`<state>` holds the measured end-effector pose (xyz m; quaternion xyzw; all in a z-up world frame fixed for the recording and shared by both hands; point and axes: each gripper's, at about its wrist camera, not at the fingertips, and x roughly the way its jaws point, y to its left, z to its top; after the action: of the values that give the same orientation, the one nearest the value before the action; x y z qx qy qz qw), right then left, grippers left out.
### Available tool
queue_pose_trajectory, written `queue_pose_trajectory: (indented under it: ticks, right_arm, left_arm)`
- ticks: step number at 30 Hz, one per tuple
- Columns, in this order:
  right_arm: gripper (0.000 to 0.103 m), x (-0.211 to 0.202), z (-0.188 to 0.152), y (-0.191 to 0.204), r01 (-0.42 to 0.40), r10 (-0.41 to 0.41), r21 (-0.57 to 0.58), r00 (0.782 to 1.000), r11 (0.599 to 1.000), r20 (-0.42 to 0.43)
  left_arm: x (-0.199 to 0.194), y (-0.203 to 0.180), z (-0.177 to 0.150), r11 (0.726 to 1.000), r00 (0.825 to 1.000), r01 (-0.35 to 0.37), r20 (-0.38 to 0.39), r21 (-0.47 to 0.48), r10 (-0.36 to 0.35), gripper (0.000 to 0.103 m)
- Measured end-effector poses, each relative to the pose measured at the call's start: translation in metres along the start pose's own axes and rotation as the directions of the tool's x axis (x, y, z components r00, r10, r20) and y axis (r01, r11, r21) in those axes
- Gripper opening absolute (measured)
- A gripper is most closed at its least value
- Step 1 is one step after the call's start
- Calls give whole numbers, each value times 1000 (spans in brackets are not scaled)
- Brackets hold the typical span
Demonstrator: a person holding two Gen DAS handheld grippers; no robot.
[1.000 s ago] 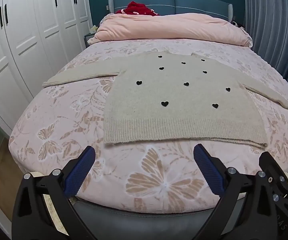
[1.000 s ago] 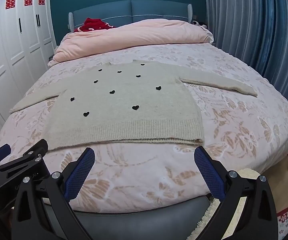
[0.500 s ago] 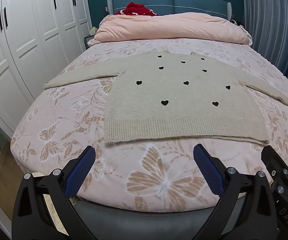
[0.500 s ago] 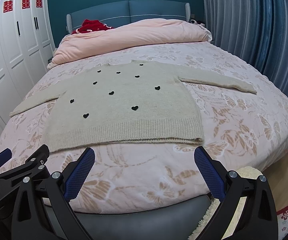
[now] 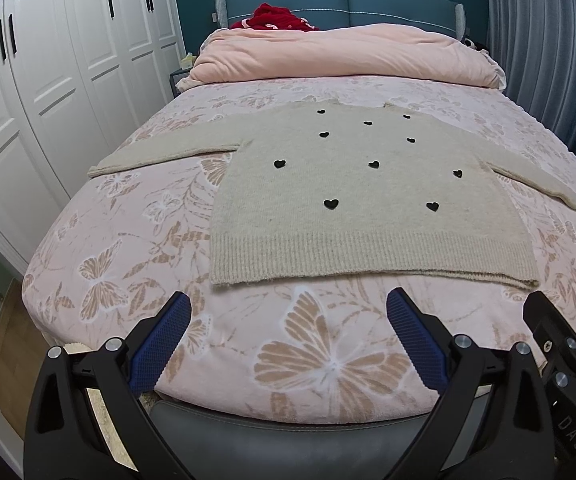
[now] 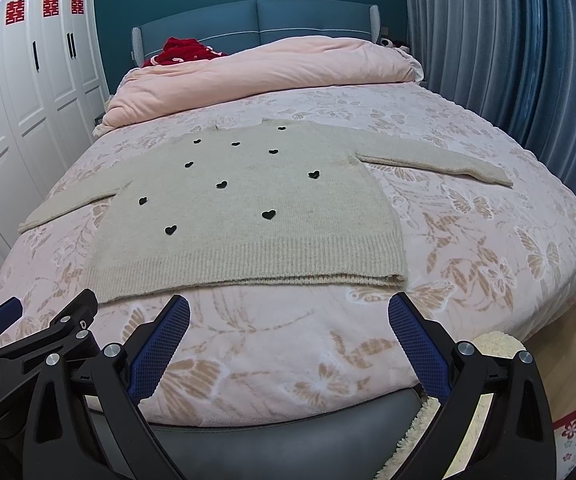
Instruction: Fold small clothes
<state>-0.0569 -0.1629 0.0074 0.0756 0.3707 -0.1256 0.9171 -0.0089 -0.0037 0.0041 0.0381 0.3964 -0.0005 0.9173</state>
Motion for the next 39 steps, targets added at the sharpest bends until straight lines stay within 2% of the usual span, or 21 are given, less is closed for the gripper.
queue_pose_trajectory:
  ticks: [39]
  right_arm:
    - [98,0,0,0,2,-2,5,1000,1000,-5]
  left_arm:
    - [-1,2,-1,1000,1000,-12,2,7,12,95]
